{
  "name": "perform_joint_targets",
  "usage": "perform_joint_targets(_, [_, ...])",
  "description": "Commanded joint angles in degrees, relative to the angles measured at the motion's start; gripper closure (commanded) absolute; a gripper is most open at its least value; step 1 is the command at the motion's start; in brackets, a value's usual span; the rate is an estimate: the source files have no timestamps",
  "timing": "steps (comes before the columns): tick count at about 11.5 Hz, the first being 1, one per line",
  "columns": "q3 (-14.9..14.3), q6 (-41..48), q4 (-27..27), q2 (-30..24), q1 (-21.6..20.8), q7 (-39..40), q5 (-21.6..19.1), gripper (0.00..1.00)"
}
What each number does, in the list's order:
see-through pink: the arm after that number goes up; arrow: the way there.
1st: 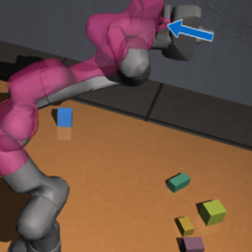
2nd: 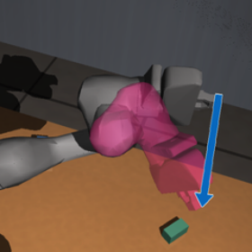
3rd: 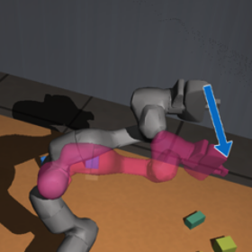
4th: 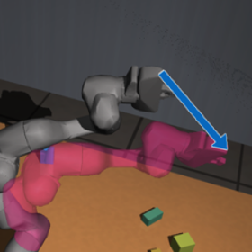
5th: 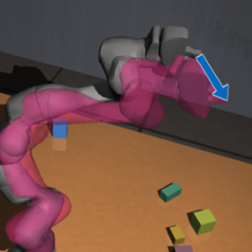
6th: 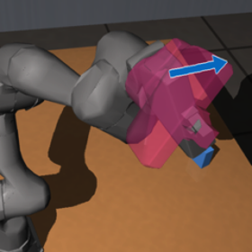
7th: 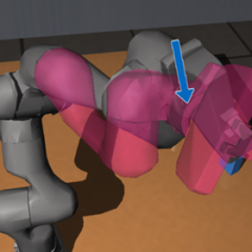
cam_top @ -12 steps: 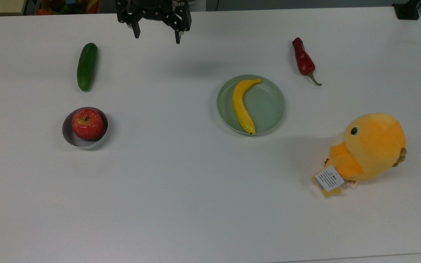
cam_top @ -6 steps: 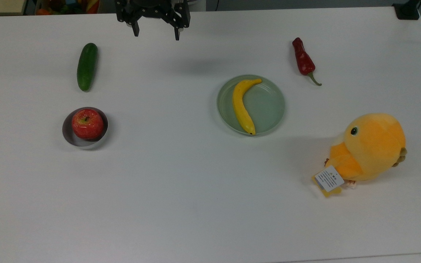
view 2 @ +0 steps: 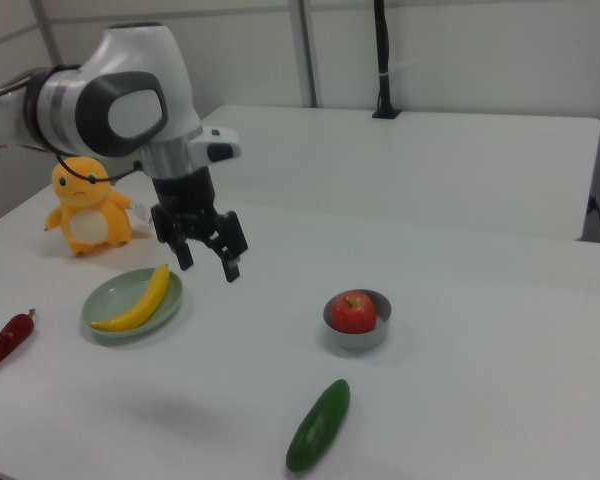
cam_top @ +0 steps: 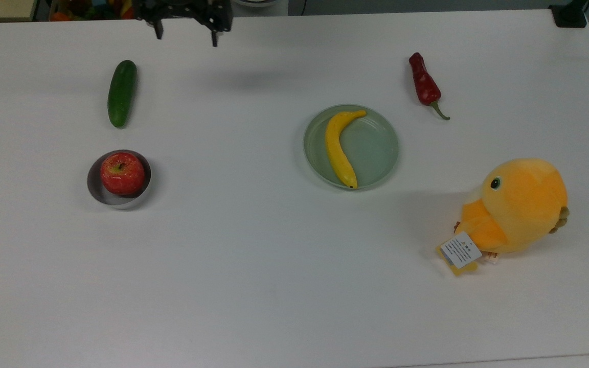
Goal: Put the cucumber on the left side of the bowl
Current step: 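Move the open gripper over the green cucumber and lower it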
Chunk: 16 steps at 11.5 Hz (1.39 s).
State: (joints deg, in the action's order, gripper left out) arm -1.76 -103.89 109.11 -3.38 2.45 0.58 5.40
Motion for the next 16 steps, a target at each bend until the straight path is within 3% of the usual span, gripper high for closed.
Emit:
perform_joint_targets(1, [-5.0,-0.3,5.4,-2.1,0.8,6.2,4.6,0.00])
perform_joint_targets(6, [-11.7,-13.1,8.8,3.5,5.9,12.2,5.5,0.00])
perform_joint_targets(9, [-11.6,-17.8,8.9,9.4,6.9,12.7,5.7,0.00])
perform_joint_targets(16, [-11.4,-20.6,8.9,15.9,6.9,12.4,5.8,0.00])
